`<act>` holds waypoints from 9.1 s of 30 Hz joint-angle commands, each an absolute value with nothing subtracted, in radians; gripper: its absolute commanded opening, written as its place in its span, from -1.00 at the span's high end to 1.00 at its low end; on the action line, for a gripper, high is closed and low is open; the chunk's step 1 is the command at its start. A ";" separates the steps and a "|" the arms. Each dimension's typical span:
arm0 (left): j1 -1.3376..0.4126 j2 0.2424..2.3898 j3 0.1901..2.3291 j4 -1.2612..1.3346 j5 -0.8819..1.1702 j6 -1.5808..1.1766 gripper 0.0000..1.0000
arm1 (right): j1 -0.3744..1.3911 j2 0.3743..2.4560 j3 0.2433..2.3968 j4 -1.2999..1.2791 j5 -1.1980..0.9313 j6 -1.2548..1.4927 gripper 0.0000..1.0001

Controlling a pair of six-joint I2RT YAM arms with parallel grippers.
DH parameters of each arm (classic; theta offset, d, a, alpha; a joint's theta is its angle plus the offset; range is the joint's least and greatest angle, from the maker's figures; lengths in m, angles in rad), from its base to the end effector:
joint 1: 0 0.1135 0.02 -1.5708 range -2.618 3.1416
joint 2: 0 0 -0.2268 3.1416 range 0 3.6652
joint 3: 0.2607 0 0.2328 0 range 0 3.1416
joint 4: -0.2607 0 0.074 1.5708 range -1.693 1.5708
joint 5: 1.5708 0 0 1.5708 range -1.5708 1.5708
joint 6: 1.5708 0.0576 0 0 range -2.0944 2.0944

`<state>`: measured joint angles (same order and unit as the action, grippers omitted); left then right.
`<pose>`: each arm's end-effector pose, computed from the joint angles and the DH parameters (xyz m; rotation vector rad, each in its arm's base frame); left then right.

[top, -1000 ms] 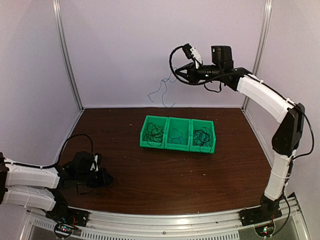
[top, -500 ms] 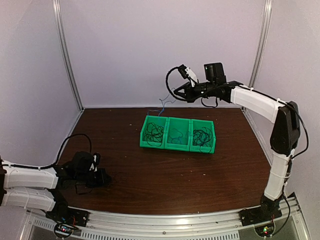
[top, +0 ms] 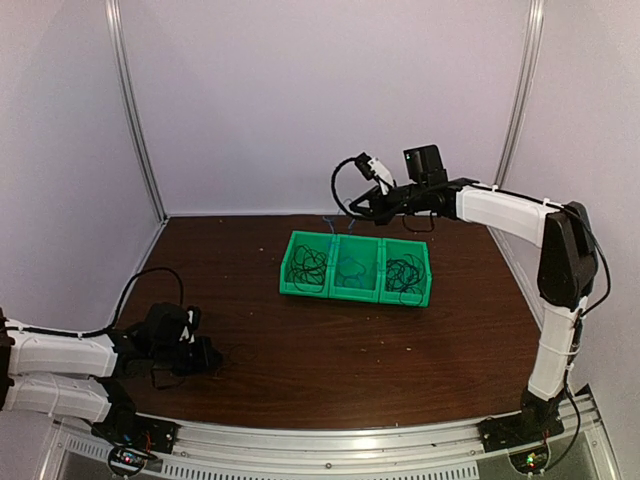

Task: Untangle the cables

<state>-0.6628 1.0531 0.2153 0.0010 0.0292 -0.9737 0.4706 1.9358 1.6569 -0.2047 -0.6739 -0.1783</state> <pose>0.1495 -0.1189 0.0859 -0.3822 2.5320 -0.7441 0.3751 0.2311 0.2658 -1.0413 1.7647 0.8712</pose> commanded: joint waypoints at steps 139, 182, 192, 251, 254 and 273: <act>-0.661 0.912 0.099 0.231 0.203 -0.784 -0.02 | 0.912 2.165 1.609 -0.270 -0.883 -0.061 1.00; -0.747 1.348 0.310 0.200 -0.177 -0.664 1.00 | 0.280 1.821 1.772 -0.435 -0.826 -0.115 1.00; -0.747 1.324 0.381 0.176 -0.157 -0.656 1.00 | 0.263 1.908 1.881 -0.339 -0.790 -0.060 1.00; -0.732 1.927 1.195 0.145 -0.092 -0.749 1.00 | 0.632 2.335 2.063 -0.542 -0.591 -0.101 0.46; -0.731 1.943 1.208 0.139 -0.100 -0.746 1.00 | 0.631 2.292 2.055 -0.610 -0.568 -0.129 0.29; -0.731 2.083 1.376 0.120 -0.093 -0.679 1.00 | 0.540 1.866 1.768 -0.644 -0.413 -0.208 0.10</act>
<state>-0.7383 2.0468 1.3212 0.1093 -0.0952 -0.7124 0.5739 1.9942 1.8397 -0.6586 -0.4370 -0.1814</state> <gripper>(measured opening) 0.008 0.446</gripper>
